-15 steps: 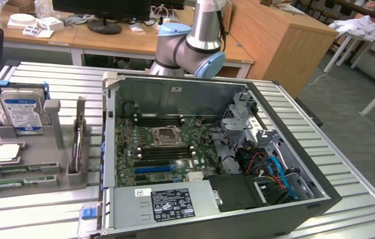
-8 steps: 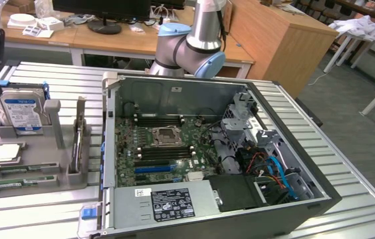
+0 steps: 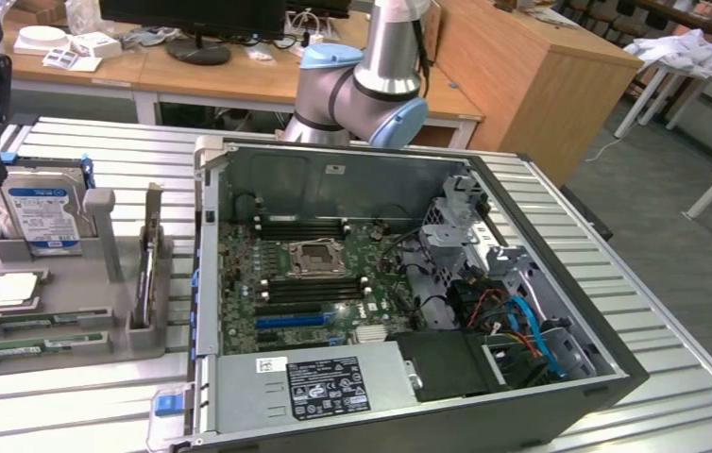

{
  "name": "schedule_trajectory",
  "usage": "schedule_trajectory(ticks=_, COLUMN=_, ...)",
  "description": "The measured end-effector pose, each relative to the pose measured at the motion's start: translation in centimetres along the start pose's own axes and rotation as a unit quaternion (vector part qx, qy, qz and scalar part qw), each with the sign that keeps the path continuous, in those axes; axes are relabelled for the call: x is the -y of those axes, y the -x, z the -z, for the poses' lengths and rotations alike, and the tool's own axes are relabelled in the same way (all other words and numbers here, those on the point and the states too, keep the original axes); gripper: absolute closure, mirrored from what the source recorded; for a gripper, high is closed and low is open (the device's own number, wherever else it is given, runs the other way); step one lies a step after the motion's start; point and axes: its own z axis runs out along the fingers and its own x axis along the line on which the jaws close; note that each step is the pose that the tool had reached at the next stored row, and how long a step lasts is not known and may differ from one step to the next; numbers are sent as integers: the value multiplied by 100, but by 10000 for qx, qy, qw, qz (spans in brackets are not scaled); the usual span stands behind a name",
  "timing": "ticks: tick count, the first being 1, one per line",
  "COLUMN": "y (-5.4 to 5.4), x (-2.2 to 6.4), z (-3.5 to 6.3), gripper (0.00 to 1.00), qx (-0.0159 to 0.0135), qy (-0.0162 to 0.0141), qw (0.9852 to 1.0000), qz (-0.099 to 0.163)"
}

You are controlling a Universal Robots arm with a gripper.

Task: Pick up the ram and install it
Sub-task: 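Pick up the ram and move it above insertion slot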

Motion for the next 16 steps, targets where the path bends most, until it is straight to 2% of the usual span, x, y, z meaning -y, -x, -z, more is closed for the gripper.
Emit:
schedule_trajectory(ticks=9, y=0, x=0, z=0, gripper=89, qx=0, qy=0, qw=10000, qz=0)
schedule_trajectory(ticks=10, y=0, x=0, z=0, gripper=84, qx=0, qy=0, qw=10000, qz=0)
schedule_trajectory(ticks=11, y=0, x=0, z=0, gripper=84, qx=0, qy=0, qw=10000, qz=0)
schedule_trajectory(ticks=12, y=0, x=0, z=0, gripper=77, qx=0, qy=0, qw=10000, qz=0)
schedule_trajectory(ticks=13, y=0, x=0, z=0, gripper=77, qx=0, qy=0, qw=10000, qz=0)
schedule_trajectory(ticks=14, y=0, x=0, z=0, gripper=70, qx=0, qy=0, qw=10000, qz=0)
schedule_trajectory(ticks=16, y=0, x=0, z=0, gripper=70, qx=0, qy=0, qw=10000, qz=0)
